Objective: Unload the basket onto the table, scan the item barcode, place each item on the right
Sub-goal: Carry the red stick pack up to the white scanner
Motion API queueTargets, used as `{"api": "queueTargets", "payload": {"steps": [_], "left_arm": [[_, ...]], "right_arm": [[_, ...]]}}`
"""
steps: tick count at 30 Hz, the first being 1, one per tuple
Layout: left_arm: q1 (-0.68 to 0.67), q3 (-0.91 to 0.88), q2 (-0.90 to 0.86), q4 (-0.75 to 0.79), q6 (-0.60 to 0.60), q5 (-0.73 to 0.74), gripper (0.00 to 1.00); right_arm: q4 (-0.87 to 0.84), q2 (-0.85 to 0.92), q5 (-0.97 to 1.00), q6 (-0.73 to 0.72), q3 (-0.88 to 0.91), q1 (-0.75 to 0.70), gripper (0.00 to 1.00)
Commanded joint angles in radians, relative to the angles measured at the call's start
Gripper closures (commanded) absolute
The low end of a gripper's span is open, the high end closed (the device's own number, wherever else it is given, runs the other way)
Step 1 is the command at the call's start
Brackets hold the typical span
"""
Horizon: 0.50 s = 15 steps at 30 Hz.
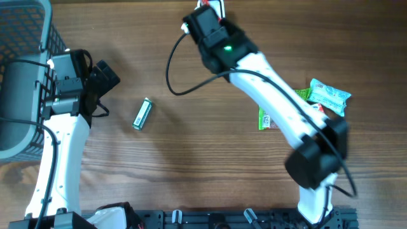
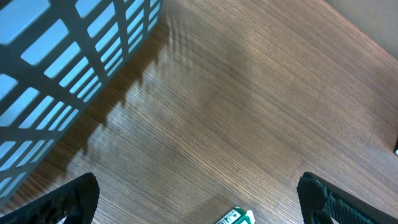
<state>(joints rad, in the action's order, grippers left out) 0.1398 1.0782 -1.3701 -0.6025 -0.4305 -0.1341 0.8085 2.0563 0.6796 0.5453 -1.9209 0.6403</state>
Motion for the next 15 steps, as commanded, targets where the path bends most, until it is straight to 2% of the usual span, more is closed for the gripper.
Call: {"api": "queueTargets", "payload": {"steps": [1,3,4,9,15], "left_arm": [[0.003,0.006,-0.005,0.003,0.005,-0.01,0.0],[0.003,0.006,-0.005,0.003,0.005,-0.01,0.0],[0.003,0.006,-0.005,0.003,0.005,-0.01,0.0],[0.003,0.006,-0.005,0.003,0.005,-0.01,0.0],[0.003,0.006,-0.005,0.003,0.005,-0.01,0.0]], "right_arm": [[-0.157,0.142,0.193,0.199,-0.008,-0.014,0.96],[-0.319,0.208,0.311,0.288,-0.008,-0.024,0.96],[-0.455,0.246,0.374,0.363,-0.008,-0.031,0.96],[-0.751,0.31,0.397,0.556,-0.007,-0.048,0.96],[-0.75,0.349,0.394,0.592,-0.002,-0.066,0.96]]}}
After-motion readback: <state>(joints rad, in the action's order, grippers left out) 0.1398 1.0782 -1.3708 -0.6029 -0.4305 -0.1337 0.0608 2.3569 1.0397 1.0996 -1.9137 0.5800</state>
